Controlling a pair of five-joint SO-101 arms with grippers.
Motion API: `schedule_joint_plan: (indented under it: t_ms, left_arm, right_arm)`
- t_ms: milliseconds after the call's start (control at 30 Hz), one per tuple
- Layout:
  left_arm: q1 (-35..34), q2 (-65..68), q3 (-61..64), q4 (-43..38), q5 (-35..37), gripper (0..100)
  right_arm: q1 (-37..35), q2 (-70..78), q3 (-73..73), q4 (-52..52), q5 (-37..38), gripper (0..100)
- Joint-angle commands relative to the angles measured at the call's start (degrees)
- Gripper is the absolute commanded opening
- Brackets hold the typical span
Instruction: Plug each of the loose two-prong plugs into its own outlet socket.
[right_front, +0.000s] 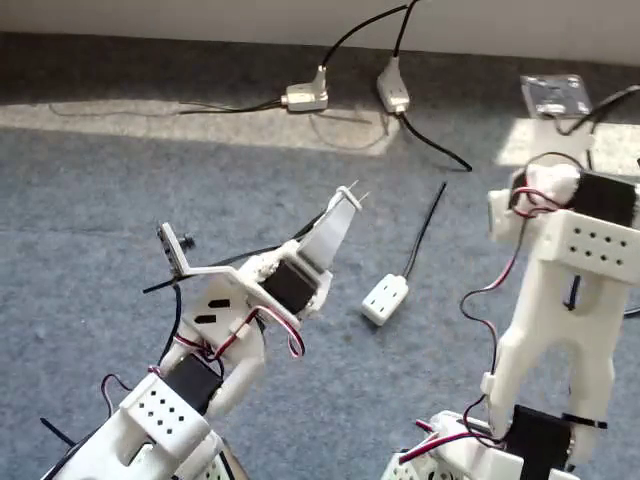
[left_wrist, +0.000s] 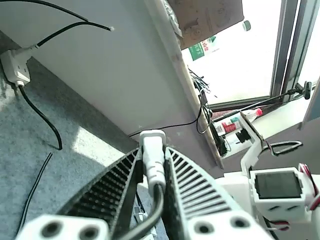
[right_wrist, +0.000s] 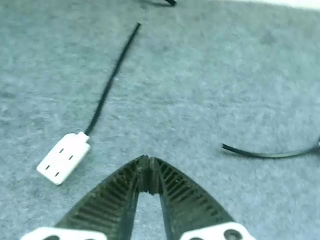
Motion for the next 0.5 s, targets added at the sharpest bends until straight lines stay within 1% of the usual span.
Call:
schedule_joint_plan:
  t_ms: [0,100,167,233,267,333,467]
  left_arm:
    - [-2.86,-0.13,-8.75,10.11,-0.18,1]
    - [-4.97,3.91,-12.44,11.78,-0.18,1]
    - [-6.11,9.8,-15.6,11.87,-0.18,1]
    - [-6.29,17.54,-20.44,13.36,-0.18,1]
    - [-6.02,21.85,-23.87,15.74,-0.18,1]
    - [-5.67,30.9,-31.87,23.12,-0.18,1]
    - [-5.58,45.58,-46.29,37.89,2.55,1]
  right_arm:
    - [10.15,-0.22,-1.01,1.8,0.44,0.9]
    - [15.43,-0.4,5.58,1.1,0.53,0.9]
    - [17.8,-0.31,11.65,-0.84,0.62,0.9]
    - [19.38,-0.66,19.21,-4.0,2.81,0.9]
    - [19.65,-0.84,23.25,-5.85,4.75,0.9]
    - [19.74,-0.84,30.9,-9.89,6.95,0.9]
    - [19.65,-0.84,44.09,-20.18,6.86,0.9]
